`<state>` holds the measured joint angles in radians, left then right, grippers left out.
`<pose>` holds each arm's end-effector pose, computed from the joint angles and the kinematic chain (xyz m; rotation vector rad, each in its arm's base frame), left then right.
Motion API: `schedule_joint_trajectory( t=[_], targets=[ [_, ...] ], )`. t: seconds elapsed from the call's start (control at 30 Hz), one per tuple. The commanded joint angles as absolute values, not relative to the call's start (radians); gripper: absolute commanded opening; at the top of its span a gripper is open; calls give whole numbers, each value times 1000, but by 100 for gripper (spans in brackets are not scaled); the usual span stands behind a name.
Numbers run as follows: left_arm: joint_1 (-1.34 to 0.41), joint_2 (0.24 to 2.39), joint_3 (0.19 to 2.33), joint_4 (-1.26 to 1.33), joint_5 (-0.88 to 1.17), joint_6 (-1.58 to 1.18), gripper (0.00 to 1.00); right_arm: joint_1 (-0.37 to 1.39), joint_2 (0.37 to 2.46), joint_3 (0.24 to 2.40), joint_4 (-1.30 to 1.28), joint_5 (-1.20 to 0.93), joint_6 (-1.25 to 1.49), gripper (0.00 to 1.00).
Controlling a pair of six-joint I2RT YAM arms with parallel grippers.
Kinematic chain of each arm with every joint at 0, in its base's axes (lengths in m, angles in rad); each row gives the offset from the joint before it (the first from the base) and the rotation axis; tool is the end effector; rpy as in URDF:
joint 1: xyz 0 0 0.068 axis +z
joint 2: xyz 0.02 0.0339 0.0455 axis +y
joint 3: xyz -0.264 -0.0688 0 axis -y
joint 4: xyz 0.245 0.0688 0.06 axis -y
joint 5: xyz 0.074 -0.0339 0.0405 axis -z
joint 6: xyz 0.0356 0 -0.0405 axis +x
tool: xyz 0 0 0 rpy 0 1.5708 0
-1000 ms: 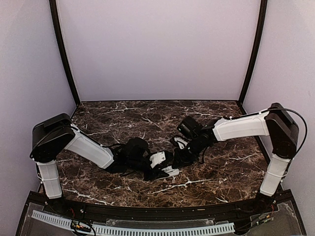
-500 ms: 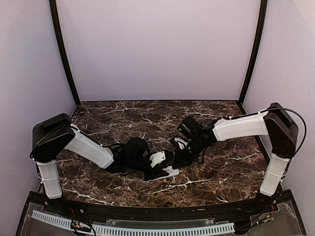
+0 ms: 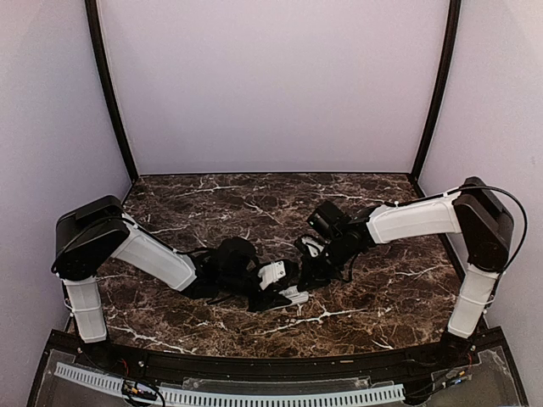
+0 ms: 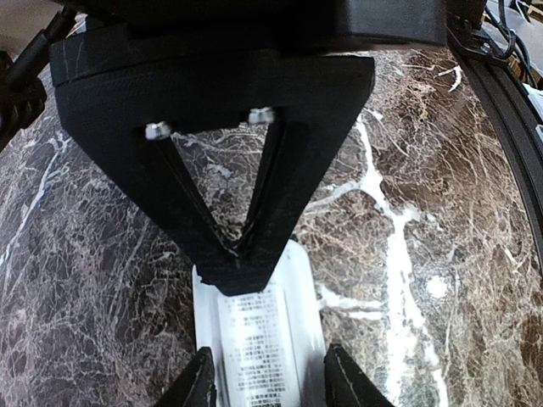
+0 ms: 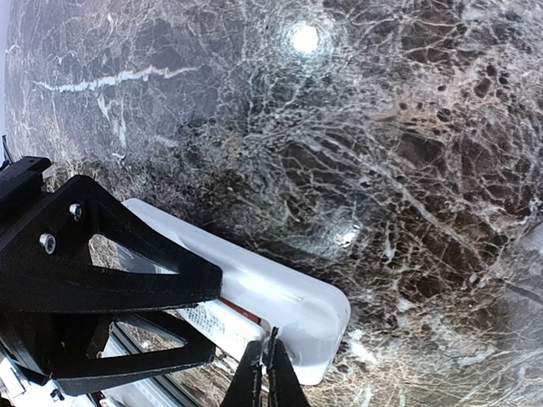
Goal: Load the batteries into the remote control
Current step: Load the battery cover onto the remote control without the battery cover.
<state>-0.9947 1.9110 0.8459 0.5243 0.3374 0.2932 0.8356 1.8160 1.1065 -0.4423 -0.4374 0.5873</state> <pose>0.1925 -0.3180 0.1217 1.4664 1.6058 -0.7671 0.2251 0.2714 0.1585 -0.5072 2.9308 0.9126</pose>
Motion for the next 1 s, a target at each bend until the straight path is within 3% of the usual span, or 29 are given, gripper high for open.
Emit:
schedule_joint_trajectory(
  t=[0.0,0.43,0.83,0.97],
  targets=[
    [-992,1918,841,477,327,303,44,841,1848,1089,-391,-459,600,3],
    [-993,1853,803,468,341,264,56,862,1848,1157,-502,-354,557,11],
    [-993,1837,789,467,328,268,57,865,1810,1226,-600,-294,527,18],
    [-994,1810,777,468,322,267,58,866,1792,1253,-636,-269,517,15]
  ],
)
